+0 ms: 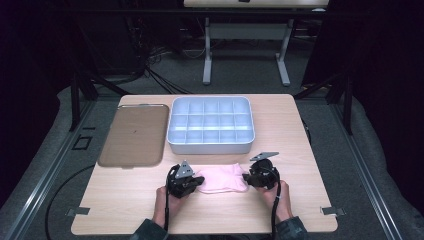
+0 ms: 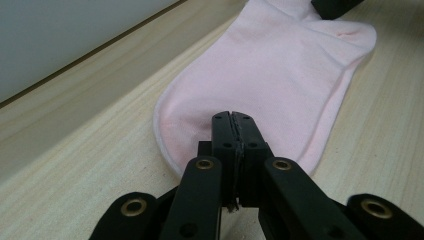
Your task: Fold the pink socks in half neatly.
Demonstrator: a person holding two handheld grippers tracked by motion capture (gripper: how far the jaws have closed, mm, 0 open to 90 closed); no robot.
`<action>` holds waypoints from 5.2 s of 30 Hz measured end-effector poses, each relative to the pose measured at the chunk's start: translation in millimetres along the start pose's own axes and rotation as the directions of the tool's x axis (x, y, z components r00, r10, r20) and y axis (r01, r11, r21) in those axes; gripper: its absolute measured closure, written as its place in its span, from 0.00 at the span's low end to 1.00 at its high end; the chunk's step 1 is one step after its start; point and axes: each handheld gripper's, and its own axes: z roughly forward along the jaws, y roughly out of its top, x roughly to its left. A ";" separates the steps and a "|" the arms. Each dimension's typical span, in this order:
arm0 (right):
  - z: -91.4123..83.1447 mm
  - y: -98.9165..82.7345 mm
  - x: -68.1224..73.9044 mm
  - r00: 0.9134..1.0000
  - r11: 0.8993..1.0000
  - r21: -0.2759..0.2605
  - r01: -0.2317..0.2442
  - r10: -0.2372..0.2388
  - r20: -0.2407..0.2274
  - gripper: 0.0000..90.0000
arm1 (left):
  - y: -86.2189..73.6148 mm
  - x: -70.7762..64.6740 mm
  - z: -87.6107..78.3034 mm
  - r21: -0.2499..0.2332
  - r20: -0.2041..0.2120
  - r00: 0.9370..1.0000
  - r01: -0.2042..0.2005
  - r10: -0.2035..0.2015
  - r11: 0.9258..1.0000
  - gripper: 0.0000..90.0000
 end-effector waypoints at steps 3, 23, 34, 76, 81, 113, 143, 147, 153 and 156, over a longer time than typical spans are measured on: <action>1.3 -0.5 2.3 1.000 1.000 0.003 0.005 -0.005 0.005 0.69 | 0.0 0.0 0.0 0.000 -0.001 1.000 -0.002 0.002 1.000 0.99; -8.4 -1.8 -0.4 0.995 0.998 -0.027 -0.059 0.057 -0.076 0.94 | 0.0 0.0 0.0 0.000 0.000 1.000 -0.002 0.002 1.000 0.99; -27.5 14.5 18.5 0.998 0.998 -0.065 0.026 -0.030 -0.055 0.94 | 0.0 0.1 0.0 0.000 0.000 1.000 -0.002 0.002 1.000 0.99; 1.4 5.0 5.9 1.000 0.999 0.047 -0.008 0.007 0.027 0.61 | 0.0 -0.5 0.0 0.000 -0.003 1.000 -0.004 0.004 1.000 0.99; 1.3 3.4 11.8 0.999 0.999 0.045 -0.017 0.015 0.043 0.69 | 0.0 -0.6 0.1 -0.001 -0.004 1.000 -0.008 0.008 1.000 0.99; -34.0 39.5 73.1 0.971 0.977 0.022 0.212 -0.213 0.108 0.93 | -0.1 -1.0 0.1 -0.001 -0.006 1.000 -0.008 0.008 1.000 0.99; -26.1 61.3 96.6 0.975 0.981 -0.044 0.188 -0.191 -0.113 0.58 | 0.0 0.6 0.0 -0.001 0.004 1.000 0.005 -0.005 1.000 0.98; -17.3 46.1 104.7 0.954 0.966 -0.031 0.258 -0.260 -0.147 0.47 | 0.2 1.6 -0.1 0.001 0.011 1.000 0.008 -0.008 1.000 0.98; 8.8 39.4 125.6 0.933 0.935 -0.004 0.355 -0.355 -0.058 0.83 | 0.3 2.6 -0.1 0.002 0.017 1.000 0.013 -0.013 1.000 0.98; 7.0 39.2 122.5 0.945 0.946 -0.037 0.321 -0.323 -0.059 0.97 | 0.2 2.8 0.0 0.001 0.018 1.000 0.016 -0.016 1.000 0.98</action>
